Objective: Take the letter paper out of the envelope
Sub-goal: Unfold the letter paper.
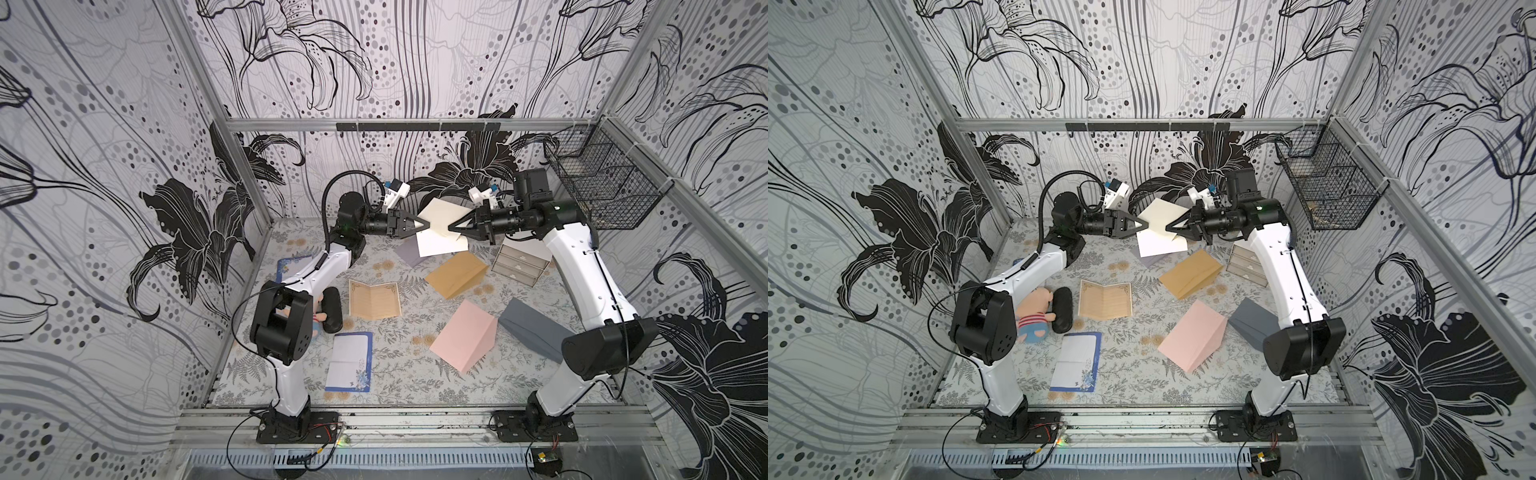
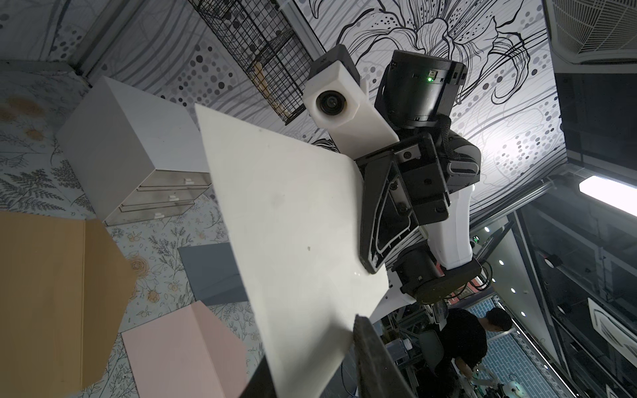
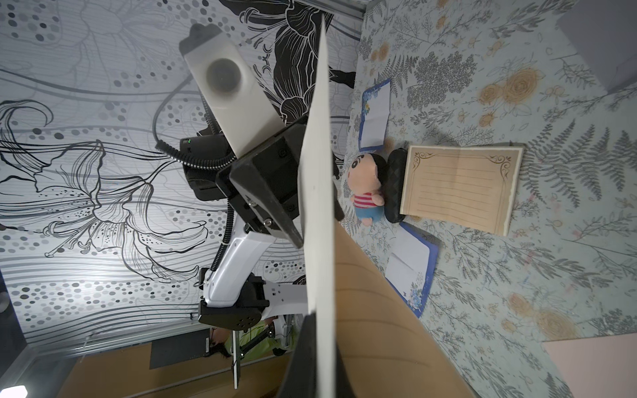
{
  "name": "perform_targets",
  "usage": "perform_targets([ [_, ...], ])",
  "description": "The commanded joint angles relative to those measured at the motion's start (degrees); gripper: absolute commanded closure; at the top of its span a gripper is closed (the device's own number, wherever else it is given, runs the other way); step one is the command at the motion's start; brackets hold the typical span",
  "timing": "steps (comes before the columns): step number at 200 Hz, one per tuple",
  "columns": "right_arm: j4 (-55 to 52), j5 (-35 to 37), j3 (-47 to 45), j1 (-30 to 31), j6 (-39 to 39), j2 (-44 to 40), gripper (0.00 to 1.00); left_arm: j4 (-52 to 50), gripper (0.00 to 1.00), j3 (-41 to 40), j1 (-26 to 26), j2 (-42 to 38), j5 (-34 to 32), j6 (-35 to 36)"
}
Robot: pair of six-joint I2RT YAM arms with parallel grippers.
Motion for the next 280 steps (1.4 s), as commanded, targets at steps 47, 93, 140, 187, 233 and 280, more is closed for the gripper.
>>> perform_targets([
  [47,-2.1,-1.1,1.7,-0.4,-0.4,0.5,1.00,-10.7,0.52,3.1,1.8,-3.1,2.6,9.6],
  [93,-0.8,-2.2,-4.6,-0.1,-0.1,-3.6,1.00,-6.2,0.53,5.2,1.5,-0.6,5.6,4.8],
  [140,-0.4,-0.6,-2.7,-0.1,0.0,-2.4,1.00,-0.9,0.62,3.8,1.0,0.3,6.7,0.1],
  [187,-0.5,0.6,-0.7,-0.2,-0.6,-0.5,1.00,-3.5,0.72,3.6,1.3,-0.2,6.4,2.0],
  [233,-0.2,1.3,-0.7,-0.2,-2.0,-0.9,1.00,-18.1,0.78,5.9,1.7,-1.1,4.7,12.3],
  [280,2.6,4.0,-2.3,0.0,-4.0,-4.3,1.00,-41.6,0.88,11.2,1.6,-0.8,-0.1,28.4],
])
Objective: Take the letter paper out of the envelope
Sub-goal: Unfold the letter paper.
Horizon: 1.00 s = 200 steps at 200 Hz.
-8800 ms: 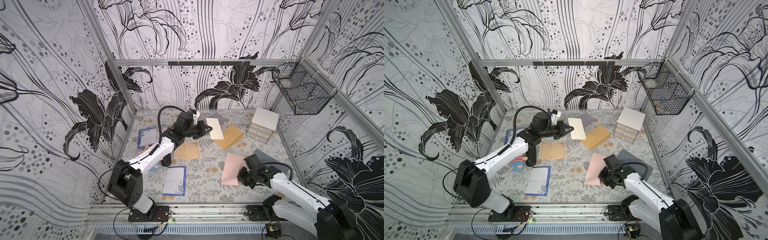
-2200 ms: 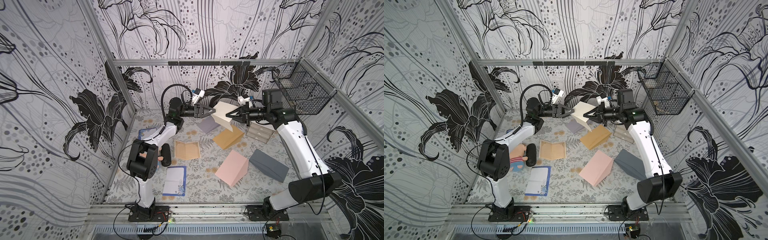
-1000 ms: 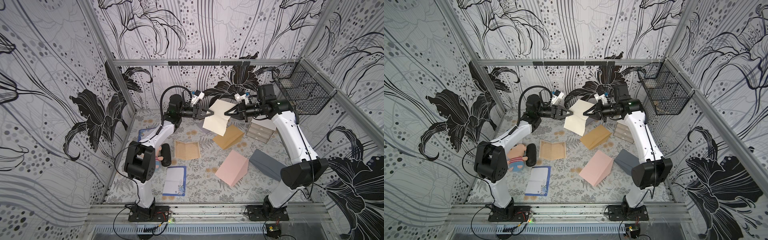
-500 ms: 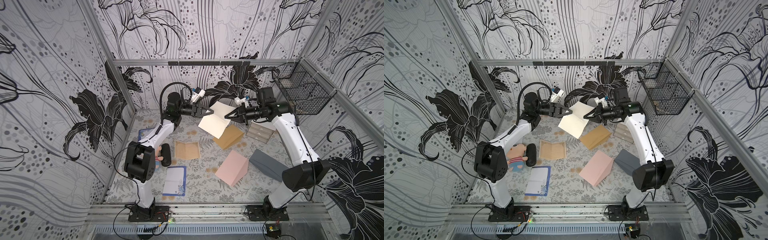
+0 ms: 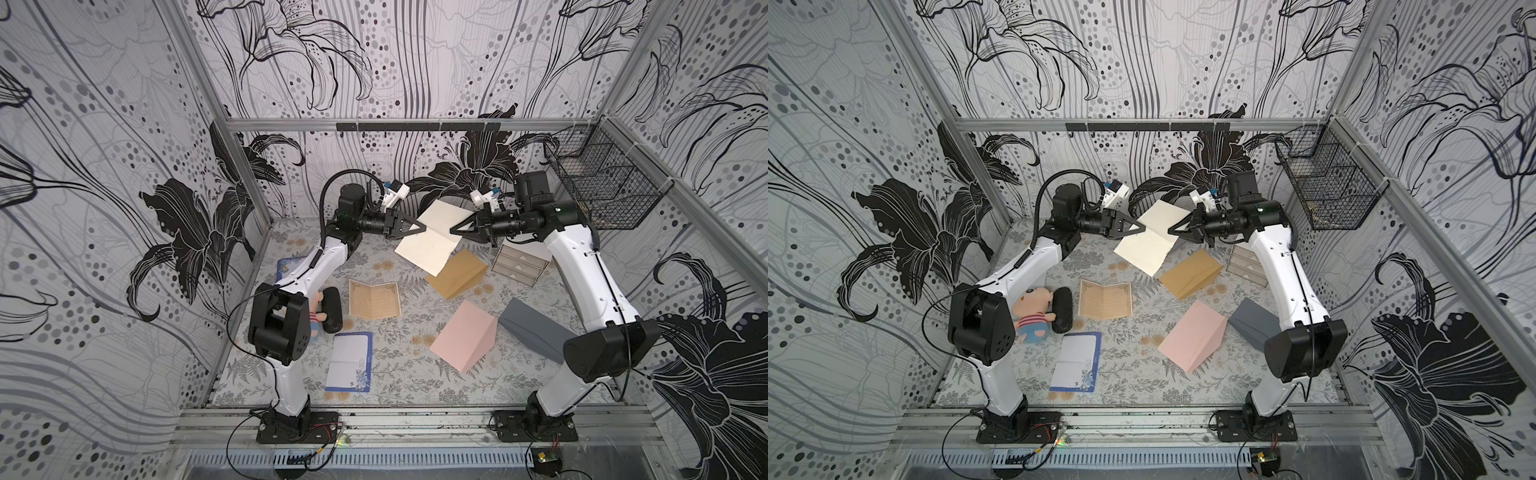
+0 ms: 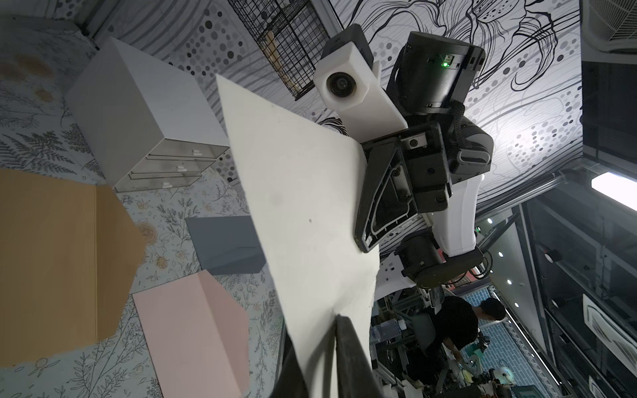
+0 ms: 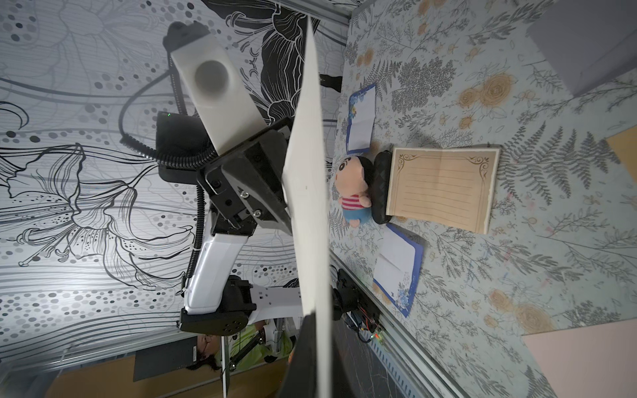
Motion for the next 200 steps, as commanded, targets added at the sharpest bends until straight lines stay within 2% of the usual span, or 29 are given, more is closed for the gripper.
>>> perform_targets([
  [1,2.8,1.4,-0.6,0.2,-2.1,-3.2,1.00,-15.0,0.88,4.1,0.1,-0.3,-3.4,12.4],
  [30,0.5,2.9,0.3,0.6,-4.8,-3.3,1.00,-17.2,0.90,4.8,0.1,-0.1,-5.0,13.2],
  [68,0.0,4.4,-0.9,1.1,-6.1,-4.3,1.00,-31.7,0.91,9.4,-1.0,0.8,-9.9,22.6],
  [101,-0.9,5.6,-1.2,3.2,-7.0,-4.1,1.00,-30.6,0.91,9.3,-2.0,0.3,-10.4,21.7],
  [123,0.2,5.9,-1.9,3.4,-6.2,-4.5,1.00,-30.1,0.82,8.7,-2.7,0.2,-10.3,21.7],
  [134,0.6,5.3,-1.8,3.4,-5.9,-4.5,1.00,-29.8,0.74,8.4,-2.9,0.1,-10.3,21.5],
  [145,0.1,4.9,-1.4,3.4,-5.9,-4.4,1.00,-29.5,0.62,8.0,-2.9,-0.1,-10.6,21.5],
  [166,-0.5,3.8,-1.4,3.4,-6.4,-4.5,1.00,-29.0,0.51,7.5,-2.8,-0.8,-11.0,21.8],
  [182,0.0,3.1,-2.3,3.4,-6.3,-5.0,1.00,-27.9,0.51,7.4,-2.8,-0.6,-10.5,21.2],
  [200,-0.3,3.4,-2.8,3.4,-6.4,-5.2,1.00,-26.4,0.61,7.2,-2.8,-0.3,-9.5,20.1],
])
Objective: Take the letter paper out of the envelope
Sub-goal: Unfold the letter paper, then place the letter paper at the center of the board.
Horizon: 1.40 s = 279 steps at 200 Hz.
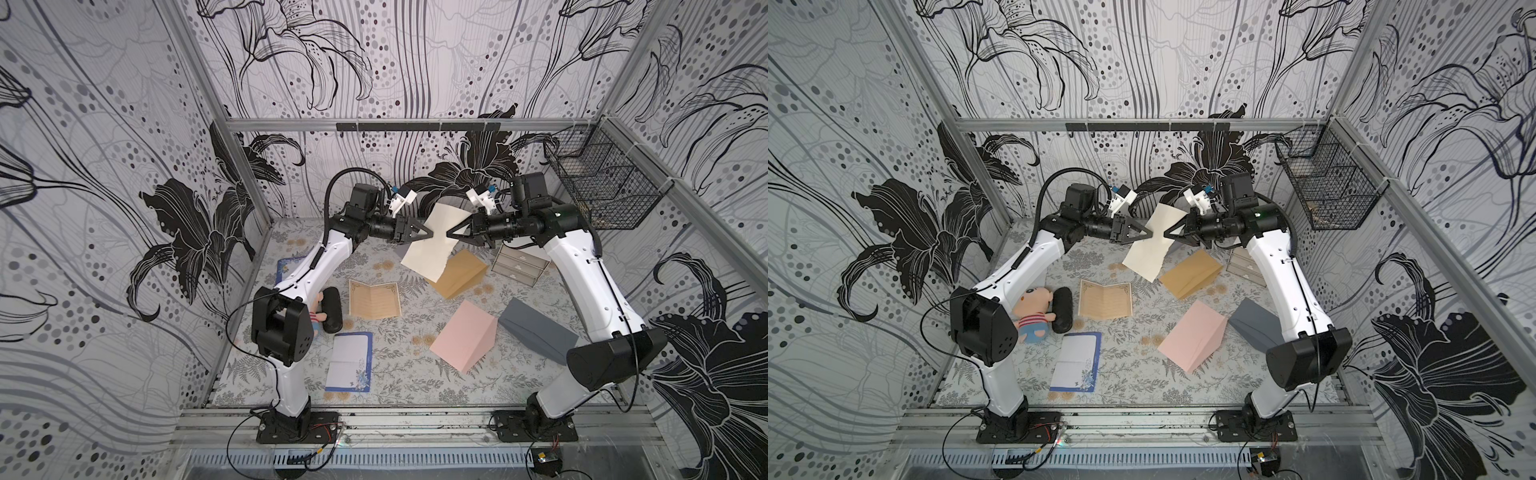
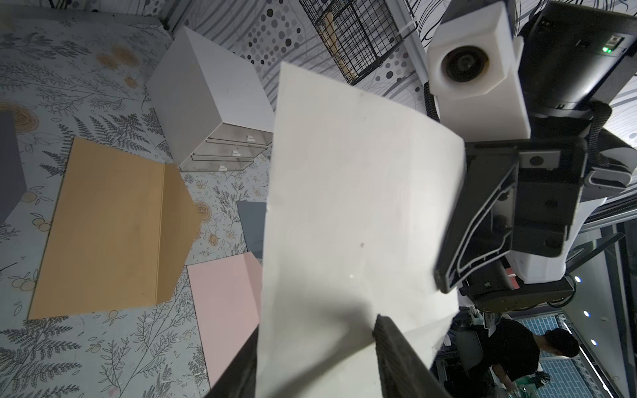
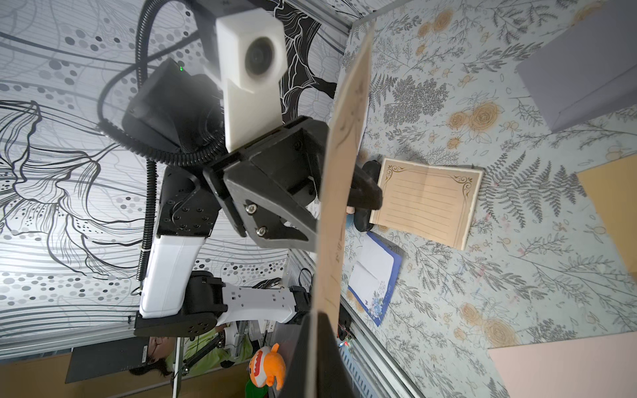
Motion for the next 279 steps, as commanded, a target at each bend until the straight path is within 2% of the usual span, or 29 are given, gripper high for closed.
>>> perform_targets([
  [1,-0.8,-1.3,-1.0,0.1,-1.4,-2.2,1.00,3.3,0.62,-0.9,0.1,-0.7,0.7,-0.4],
  [24,-0.7,-0.7,-1.2,0.1,-1.3,-2.3,1.00,6.3,0.76,-2.3,0.1,-1.0,1.7,-2.6],
  [50,-0.5,-0.3,-1.3,0.1,-1.3,-2.1,1.00,5.9,0.82,-2.8,0.1,-1.3,1.7,-2.4],
  [97,-1.4,2.1,-1.6,0.1,-1.7,-2.3,1.00,-1.2,0.97,0.1,0.1,-1.7,-4.6,1.8],
  [103,-1.9,3.5,-1.6,0.1,-2.0,-2.5,1.00,-2.6,0.99,0.5,0.1,-1.9,-6.9,2.7],
  [110,-2.9,5.8,-1.6,0.1,-2.4,-2.7,0.95,-4.8,1.00,1.3,0.0,-2.0,-9.3,4.4],
  [130,-5.3,15.4,-2.3,0.2,-3.5,-4.3,0.71,-14.5,1.00,5.4,-0.7,-2.0,-20.3,11.4],
  [154,-5.2,28.3,-5.9,0.3,-3.6,-8.9,0.59,-22.6,1.00,7.8,-1.6,-2.1,-36.8,20.1],
  [186,-3.3,34.7,-12.2,1.3,-3.3,-14.4,0.57,-30.4,1.00,10.3,-2.1,0.4,-62.1,29.6],
  [195,-3.1,35.6,-13.4,1.9,-3.3,-15.3,0.57,-31.7,1.00,10.6,-2.2,1.8,-67.4,33.0],
  [218,-2.3,35.1,-16.0,2.7,-2.7,-16.8,0.57,-28.5,1.00,6.8,-3.3,4.6,-81.7,42.0],
  [240,-1.5,34.5,-18.0,3.4,-1.7,-17.4,0.57,-23.8,1.00,4.2,-2.2,7.9,-91.2,47.9],
  [279,-0.3,33.4,-19.7,3.7,-0.8,-17.4,0.57,-22.8,0.97,7.7,1.2,15.3,-94.7,52.8],
])
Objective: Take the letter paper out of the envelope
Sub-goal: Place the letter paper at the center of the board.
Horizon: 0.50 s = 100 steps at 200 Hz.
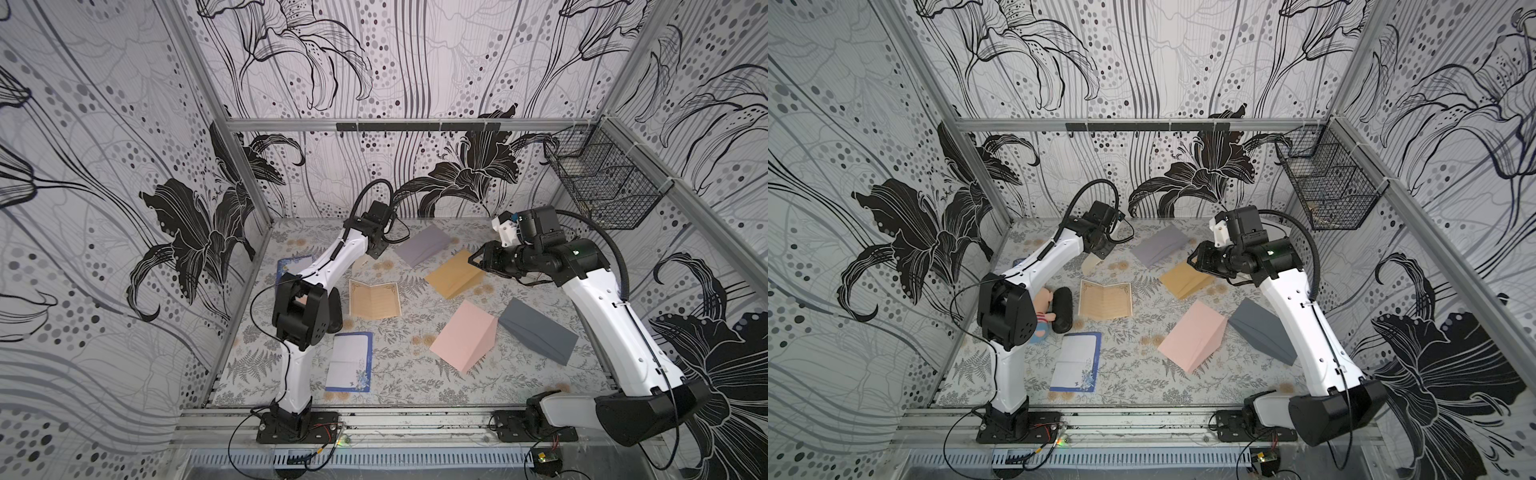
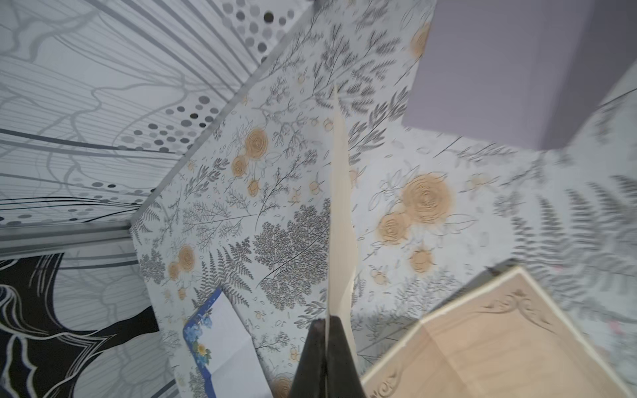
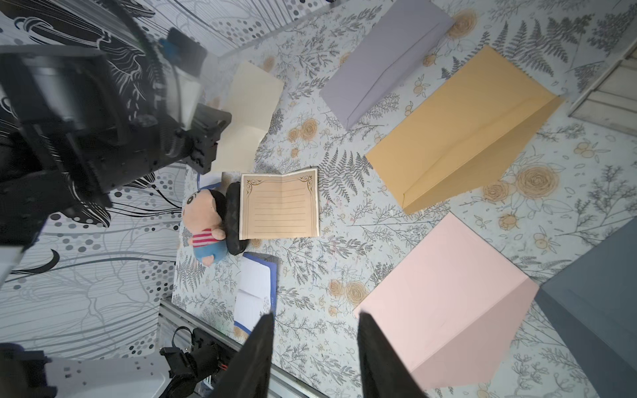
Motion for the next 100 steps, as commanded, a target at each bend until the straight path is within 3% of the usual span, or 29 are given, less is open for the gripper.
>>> perform_targets([
  [1,1.6,0.3,-0.3,0.4,1.0,-0.4,0.57,2.6,0.97,2.1,2.3,2.4,-8.1,6.3],
  [30,1.1,-0.2,-0.1,0.4,0.9,0.8,0.58,6.2,0.90,1.5,3.2,5.5,-8.5,9.0],
  [100,2.5,-1.8,-0.1,0.4,2.7,4.4,0.59,15.3,0.91,-9.0,3.1,5.6,-2.9,12.1],
])
